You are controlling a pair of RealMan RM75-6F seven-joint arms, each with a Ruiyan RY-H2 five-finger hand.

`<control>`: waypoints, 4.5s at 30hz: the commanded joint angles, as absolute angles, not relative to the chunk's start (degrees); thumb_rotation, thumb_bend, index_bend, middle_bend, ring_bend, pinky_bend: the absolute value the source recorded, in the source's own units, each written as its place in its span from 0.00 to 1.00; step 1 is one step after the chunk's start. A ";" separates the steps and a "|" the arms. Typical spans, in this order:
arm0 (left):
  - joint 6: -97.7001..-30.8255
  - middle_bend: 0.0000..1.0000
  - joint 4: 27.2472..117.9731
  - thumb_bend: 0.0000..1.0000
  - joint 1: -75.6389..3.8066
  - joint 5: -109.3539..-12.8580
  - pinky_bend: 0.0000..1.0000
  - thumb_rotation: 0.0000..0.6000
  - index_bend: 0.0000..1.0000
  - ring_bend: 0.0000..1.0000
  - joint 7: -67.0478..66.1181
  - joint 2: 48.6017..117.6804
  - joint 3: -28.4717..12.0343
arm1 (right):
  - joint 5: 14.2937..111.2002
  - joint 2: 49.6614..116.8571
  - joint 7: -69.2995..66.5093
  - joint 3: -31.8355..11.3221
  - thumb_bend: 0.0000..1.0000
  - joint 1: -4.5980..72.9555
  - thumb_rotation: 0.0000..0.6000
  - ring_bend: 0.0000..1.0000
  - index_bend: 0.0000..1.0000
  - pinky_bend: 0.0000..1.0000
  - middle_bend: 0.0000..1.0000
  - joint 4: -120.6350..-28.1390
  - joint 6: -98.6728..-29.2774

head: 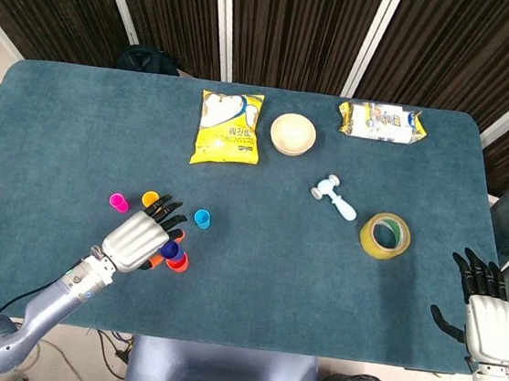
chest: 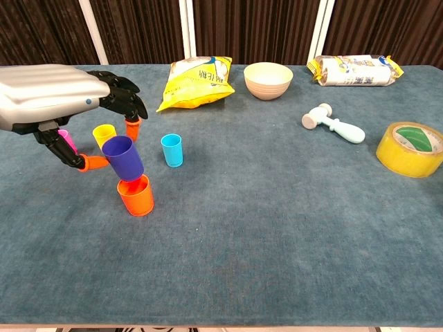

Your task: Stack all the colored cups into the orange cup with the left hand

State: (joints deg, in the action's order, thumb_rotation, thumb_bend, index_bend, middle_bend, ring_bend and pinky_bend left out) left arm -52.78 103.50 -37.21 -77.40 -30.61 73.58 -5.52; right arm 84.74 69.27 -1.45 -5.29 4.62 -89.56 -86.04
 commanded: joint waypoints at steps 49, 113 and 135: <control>-56.73 0.17 95.80 0.24 -37.48 -68.03 0.00 1.00 0.17 0.00 -25.92 70.58 -9.33 | 83.89 68.93 -1.32 -5.55 0.32 4.51 1.00 0.10 0.09 0.00 0.04 -90.66 -85.61; -46.89 0.25 72.98 0.30 -45.59 -62.12 0.00 1.00 0.46 0.00 -25.58 85.63 -7.05 | 82.84 69.47 -1.29 -5.76 0.32 4.62 1.00 0.10 0.09 0.00 0.04 -90.22 -84.74; -51.57 0.25 93.67 0.34 -44.76 -68.36 0.00 1.00 0.47 0.00 -23.45 74.99 -7.73 | 83.03 69.71 -0.79 -5.65 0.32 4.64 1.00 0.10 0.09 0.00 0.04 -90.41 -84.75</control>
State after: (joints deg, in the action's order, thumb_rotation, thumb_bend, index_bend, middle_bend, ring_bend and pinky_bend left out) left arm -50.83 88.47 -44.91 -66.24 -23.19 78.06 -8.07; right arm 83.02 69.71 -0.80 -5.65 4.65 -90.40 -84.74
